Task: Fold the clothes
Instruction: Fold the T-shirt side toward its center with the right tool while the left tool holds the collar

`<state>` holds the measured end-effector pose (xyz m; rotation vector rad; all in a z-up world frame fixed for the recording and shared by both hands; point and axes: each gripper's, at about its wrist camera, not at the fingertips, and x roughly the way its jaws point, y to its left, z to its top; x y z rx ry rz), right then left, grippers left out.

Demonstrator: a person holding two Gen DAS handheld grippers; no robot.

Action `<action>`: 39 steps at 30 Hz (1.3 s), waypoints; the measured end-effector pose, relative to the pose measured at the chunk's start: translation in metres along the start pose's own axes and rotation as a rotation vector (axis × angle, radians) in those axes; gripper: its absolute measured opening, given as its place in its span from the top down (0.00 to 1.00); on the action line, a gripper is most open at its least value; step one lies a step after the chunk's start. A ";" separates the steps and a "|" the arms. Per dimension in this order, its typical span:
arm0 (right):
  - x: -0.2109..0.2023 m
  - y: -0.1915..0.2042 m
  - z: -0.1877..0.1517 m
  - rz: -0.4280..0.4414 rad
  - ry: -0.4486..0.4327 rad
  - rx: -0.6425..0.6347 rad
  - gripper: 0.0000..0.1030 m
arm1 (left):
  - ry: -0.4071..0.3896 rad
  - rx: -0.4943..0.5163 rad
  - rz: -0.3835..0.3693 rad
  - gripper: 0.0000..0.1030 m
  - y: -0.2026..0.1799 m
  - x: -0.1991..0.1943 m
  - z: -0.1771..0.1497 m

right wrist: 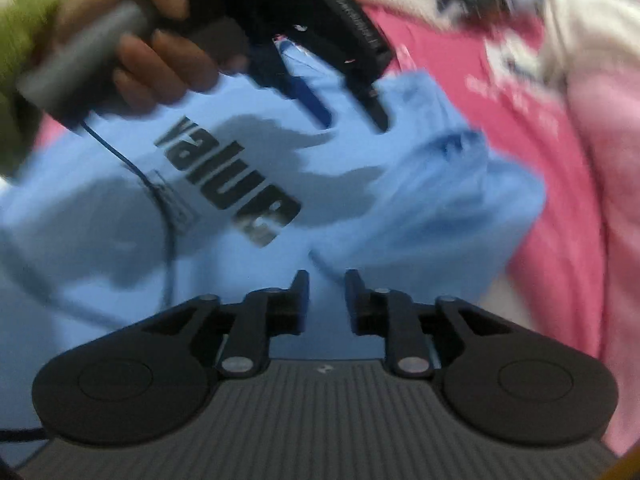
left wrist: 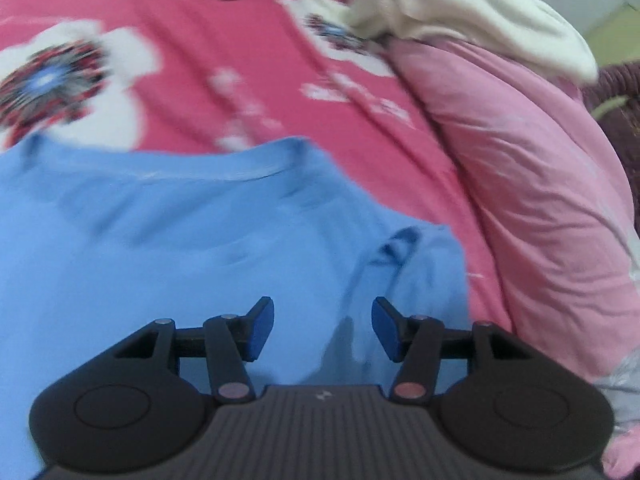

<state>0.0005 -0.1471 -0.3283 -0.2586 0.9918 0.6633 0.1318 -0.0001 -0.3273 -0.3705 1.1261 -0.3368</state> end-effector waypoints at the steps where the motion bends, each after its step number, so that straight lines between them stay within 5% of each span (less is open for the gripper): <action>1: 0.000 0.001 -0.002 0.021 0.025 0.020 0.80 | -0.008 0.046 0.003 0.46 -0.011 0.006 0.005; 6: -0.046 0.003 -0.037 0.212 0.050 0.339 0.76 | -0.074 0.279 0.073 0.47 -0.055 0.026 0.018; 9: -0.052 -0.006 -0.038 0.120 -0.005 0.421 0.75 | -0.079 0.318 0.080 0.50 -0.063 0.040 0.025; 12: -0.039 -0.023 -0.030 0.058 -0.056 0.503 0.75 | -0.059 0.311 0.069 0.72 -0.064 0.052 0.029; 13: -0.037 -0.027 -0.029 0.052 -0.077 0.529 0.75 | -0.054 0.306 0.066 0.88 -0.063 0.055 0.029; 22: -0.027 -0.041 -0.029 -0.025 -0.158 0.658 0.75 | -0.130 0.098 -0.087 0.96 -0.019 0.017 0.025; 34: 0.040 -0.043 0.012 -0.133 -0.161 0.529 0.76 | -0.143 -0.245 -0.297 0.96 0.036 0.015 0.035; 39: 0.041 -0.036 0.009 -0.204 -0.143 0.473 0.92 | -0.164 -0.340 -0.364 0.96 0.054 0.008 0.038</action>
